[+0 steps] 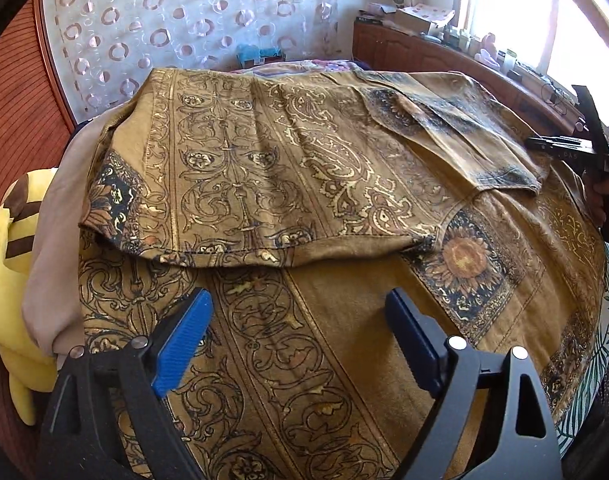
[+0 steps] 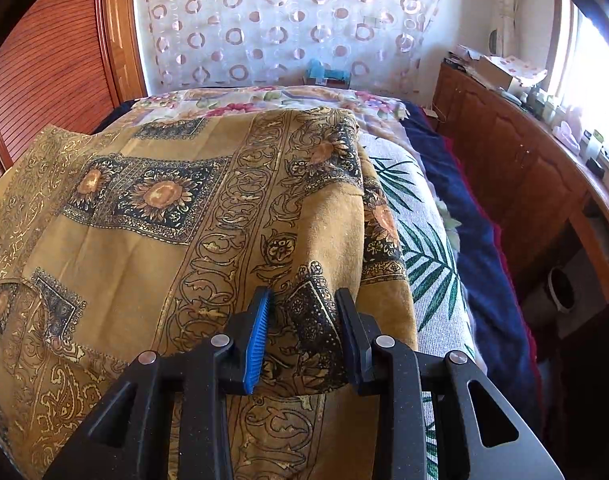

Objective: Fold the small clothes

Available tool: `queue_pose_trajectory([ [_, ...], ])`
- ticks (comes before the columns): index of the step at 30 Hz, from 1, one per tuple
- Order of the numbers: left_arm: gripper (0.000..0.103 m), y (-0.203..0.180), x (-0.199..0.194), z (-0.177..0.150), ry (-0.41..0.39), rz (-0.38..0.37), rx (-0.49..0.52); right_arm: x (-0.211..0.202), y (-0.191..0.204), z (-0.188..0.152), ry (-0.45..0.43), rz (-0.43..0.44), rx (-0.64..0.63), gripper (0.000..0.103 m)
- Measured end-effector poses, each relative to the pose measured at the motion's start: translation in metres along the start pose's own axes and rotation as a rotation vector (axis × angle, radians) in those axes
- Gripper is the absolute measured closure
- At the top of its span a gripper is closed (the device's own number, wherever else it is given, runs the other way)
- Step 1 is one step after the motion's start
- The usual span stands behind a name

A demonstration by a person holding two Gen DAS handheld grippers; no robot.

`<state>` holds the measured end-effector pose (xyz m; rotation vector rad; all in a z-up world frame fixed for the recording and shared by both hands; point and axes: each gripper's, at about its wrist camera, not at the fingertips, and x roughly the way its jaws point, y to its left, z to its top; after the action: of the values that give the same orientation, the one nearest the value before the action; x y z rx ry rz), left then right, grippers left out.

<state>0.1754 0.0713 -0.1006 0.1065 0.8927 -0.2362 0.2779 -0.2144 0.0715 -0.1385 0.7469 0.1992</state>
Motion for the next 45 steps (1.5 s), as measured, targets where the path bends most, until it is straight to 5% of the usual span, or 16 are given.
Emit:
queue_pose_trajectory([
  [5,0.015,0.006,-0.006,-0.004,-0.009,-0.028,-0.045,-0.004,0.001,0.0,-0.001,-0.007,-0.006,0.07],
  [10,0.031,0.023,-0.024,-0.014,-0.066,-0.081,-0.176,0.007,0.005,-0.003,-0.001,-0.001,-0.003,0.07],
  [17,0.062,0.048,-0.061,-0.006,-0.208,0.02,-0.259,0.026,0.01,-0.005,0.0,0.002,-0.001,0.069],
  [27,0.075,0.078,-0.033,0.034,-0.15,0.165,-0.206,0.024,0.008,-0.005,0.0,0.004,-0.002,0.069],
  [34,0.075,0.086,-0.013,0.04,-0.085,0.14,-0.216,0.025,0.008,-0.005,0.001,0.004,-0.002,0.069],
  [36,0.098,0.083,-0.012,0.04,-0.083,0.127,-0.202,0.025,0.008,-0.005,0.001,0.004,-0.003,0.069],
  [45,0.1,0.057,-0.046,0.043,-0.163,0.07,-0.161,0.025,0.008,-0.005,0.0,-0.003,-0.011,0.069],
])
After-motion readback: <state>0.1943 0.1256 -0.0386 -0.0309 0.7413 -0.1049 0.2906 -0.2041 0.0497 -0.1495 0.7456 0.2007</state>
